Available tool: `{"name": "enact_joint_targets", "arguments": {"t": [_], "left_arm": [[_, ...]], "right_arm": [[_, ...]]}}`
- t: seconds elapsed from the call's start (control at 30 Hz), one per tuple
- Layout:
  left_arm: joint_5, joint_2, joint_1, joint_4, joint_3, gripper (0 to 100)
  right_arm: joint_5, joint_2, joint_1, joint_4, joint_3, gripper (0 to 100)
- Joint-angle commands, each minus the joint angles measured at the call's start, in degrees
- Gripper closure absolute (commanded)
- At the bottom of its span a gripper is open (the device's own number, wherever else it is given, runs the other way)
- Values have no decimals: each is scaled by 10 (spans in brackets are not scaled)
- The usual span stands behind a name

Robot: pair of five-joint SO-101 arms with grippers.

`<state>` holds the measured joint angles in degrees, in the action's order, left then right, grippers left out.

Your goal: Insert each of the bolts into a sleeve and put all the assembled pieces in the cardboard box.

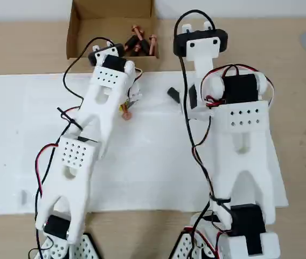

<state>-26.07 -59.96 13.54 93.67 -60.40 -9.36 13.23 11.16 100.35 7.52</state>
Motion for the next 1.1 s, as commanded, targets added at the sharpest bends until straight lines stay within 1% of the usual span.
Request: {"name": "enact_joint_targets", "arguments": {"t": [0.0, 0.07, 0.17, 0.27, 0.4, 0.47, 0.63, 0.7, 0.77, 0.87, 1.0, 1.07], "left_arm": [[7, -7, -2, 67, -60, 994], [7, -6, -3, 70, -107, 996], [9, 36, -5, 70, -154, 998], [53, 93, 10, 70, -150, 998], [148, 162, 38, 70, -104, 998], [208, 194, 46, 70, -74, 998], [346, 262, 44, 70, -4, 998], [403, 289, 33, 70, 25, 998], [480, 317, 25, 70, 61, 998], [631, 373, -1, 70, 135, 997], [876, 488, -29, 70, 277, 993], [980, 563, -33, 70, 365, 992]], "right_arm": [[-2, 25, -12, -12, 0, 790], [-2, 25, -12, -19, -1, 790], [-2, 25, -12, -43, -14, 790], [-2, 25, -11, -68, -45, 790], [-2, 25, -11, -96, -102, 790], [-2, 25, -11, -105, -123, 790], [-2, 26, -11, -110, -143, 790], [-2, 26, -11, -110, -143, 790], [-2, 26, -11, -110, -143, 790], [-2, 26, -11, -110, -144, 790], [-2, 26, -11, -110, -144, 790], [-2, 25, -11, -110, -144, 790]]}}
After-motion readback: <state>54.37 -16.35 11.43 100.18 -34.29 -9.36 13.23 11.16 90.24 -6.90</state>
